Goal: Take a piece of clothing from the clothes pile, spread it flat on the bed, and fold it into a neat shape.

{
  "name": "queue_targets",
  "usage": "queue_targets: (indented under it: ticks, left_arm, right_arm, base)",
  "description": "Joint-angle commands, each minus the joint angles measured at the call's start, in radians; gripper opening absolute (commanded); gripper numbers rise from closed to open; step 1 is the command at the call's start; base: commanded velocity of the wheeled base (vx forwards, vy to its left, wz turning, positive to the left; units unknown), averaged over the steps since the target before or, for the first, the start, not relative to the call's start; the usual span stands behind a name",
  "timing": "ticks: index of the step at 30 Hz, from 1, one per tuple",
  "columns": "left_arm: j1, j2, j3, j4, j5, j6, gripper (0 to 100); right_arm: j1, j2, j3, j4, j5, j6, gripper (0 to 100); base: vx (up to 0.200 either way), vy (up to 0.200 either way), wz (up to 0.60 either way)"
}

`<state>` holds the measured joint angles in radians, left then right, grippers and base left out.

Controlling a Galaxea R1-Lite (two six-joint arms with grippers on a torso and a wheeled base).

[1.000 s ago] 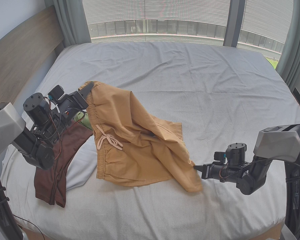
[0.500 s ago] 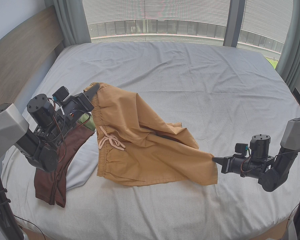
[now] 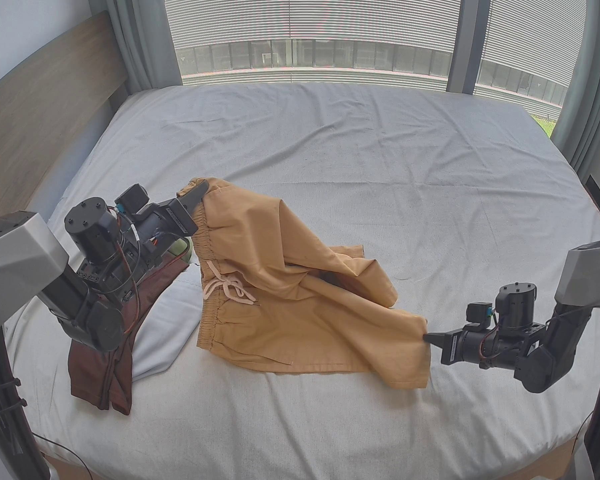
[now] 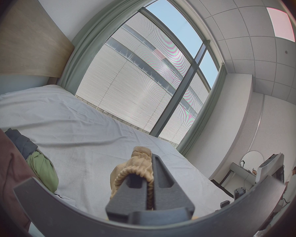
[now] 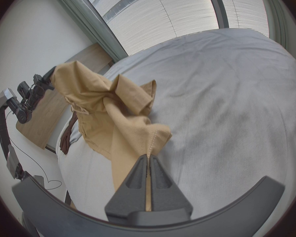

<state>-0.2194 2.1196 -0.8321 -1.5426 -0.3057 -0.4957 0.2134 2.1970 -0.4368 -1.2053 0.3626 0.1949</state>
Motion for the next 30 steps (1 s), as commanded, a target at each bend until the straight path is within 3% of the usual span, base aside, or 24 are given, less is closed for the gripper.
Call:
queue_targets:
  ticks: [1, 14, 15, 25, 30]
  left_arm:
    - [0.003, -0.007, -0.008, -0.001, -0.001, 0.0, 0]
    - [-0.003, -0.012, -0.01, -0.001, -0.003, 0.006, 0]
    - [-0.003, -0.012, -0.008, -0.002, -0.003, 0.006, 0]
    - [-0.003, -0.03, 0.004, -0.004, -0.004, 0.006, 0]
    - [-0.008, -0.05, 0.008, -0.004, -0.006, 0.006, 0]
  right_arm:
    - [0.015, 0.113, -0.002, 0.0, -0.001, -0.006, 0]
    - [0.003, 0.156, -0.017, -0.025, -0.002, -0.031, 0]
    - [0.004, 0.155, -0.02, -0.028, -0.002, -0.031, 100]
    - [0.014, 0.093, -0.076, -0.094, 0.006, -0.008, 100]
    - [0.021, 0.096, -0.165, -0.095, 0.009, 0.1, 100]
  base:
    - [0.0, 0.0, 0.0]
    - [0.0, 0.0, 0.0]
    - [0.0, 0.0, 0.0]
    - [0.0, 0.0, 0.0]
    - [0.0, 0.0, 0.0]
